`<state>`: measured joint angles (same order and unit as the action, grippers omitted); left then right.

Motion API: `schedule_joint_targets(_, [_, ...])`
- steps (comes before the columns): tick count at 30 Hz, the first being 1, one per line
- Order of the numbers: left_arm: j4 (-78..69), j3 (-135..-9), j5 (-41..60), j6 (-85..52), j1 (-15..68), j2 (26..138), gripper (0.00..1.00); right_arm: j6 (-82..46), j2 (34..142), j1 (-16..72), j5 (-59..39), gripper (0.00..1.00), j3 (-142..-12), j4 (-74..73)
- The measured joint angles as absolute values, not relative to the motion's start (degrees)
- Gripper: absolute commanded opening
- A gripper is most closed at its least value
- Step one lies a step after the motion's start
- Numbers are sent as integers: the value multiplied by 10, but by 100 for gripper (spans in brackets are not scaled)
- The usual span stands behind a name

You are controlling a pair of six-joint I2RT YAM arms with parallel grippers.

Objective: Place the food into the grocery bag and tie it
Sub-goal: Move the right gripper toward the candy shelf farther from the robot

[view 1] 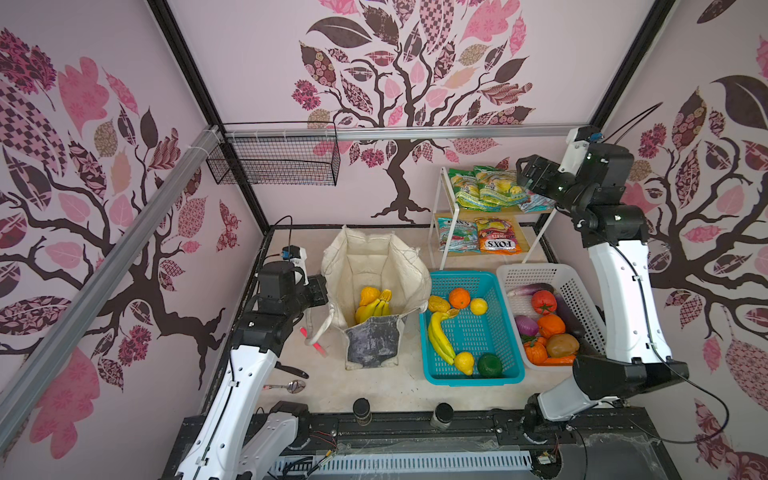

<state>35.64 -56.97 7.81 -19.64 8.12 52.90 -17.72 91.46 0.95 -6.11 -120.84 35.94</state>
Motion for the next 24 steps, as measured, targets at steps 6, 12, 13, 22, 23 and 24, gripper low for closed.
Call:
schedule_joint_targets(6, [356, -569, 78, -196, 81, 526, 0, -174, 963, -6, -86, 81, -1238, 380])
schedule_joint_targets(12, [356, -569, 78, -196, 81, 526, 0, -173, 986, -20, -98, 63, -1238, 382])
schedule_joint_targets(13, [356, -569, 78, -196, 81, 526, 0, -174, 990, -21, -102, 59, -1238, 383])
schedule_joint_targets(22, [356, -569, 78, -197, 81, 524, 0, -172, 1013, -21, -111, 56, -1238, 387])
schedule_joint_targets(23, [356, -569, 78, -197, 81, 524, 0, -171, 1013, -21, -110, 56, -1237, 385])
schedule_joint_targets(24, [356, -569, 78, -197, 81, 523, 0, -169, 1013, -21, -108, 56, -1233, 384])
